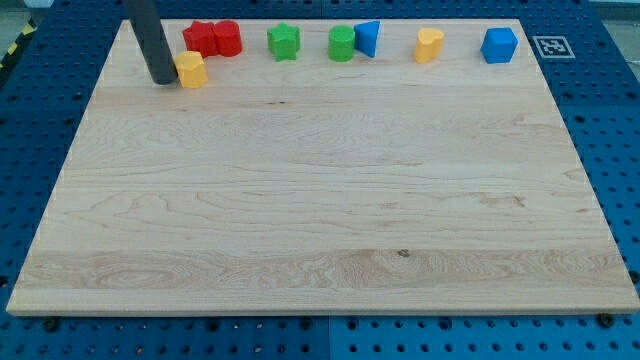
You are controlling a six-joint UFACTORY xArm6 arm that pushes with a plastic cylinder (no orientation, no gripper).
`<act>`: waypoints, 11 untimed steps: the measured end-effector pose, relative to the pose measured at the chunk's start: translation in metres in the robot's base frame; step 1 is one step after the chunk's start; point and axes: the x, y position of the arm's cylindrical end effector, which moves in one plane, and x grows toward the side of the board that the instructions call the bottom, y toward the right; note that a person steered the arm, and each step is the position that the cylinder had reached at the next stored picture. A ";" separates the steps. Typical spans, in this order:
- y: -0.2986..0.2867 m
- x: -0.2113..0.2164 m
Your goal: Move the yellow hexagon towards the center right
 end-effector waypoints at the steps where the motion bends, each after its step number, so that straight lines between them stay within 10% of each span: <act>1: -0.016 -0.005; 5: 0.030 -0.022; 11: 0.251 0.082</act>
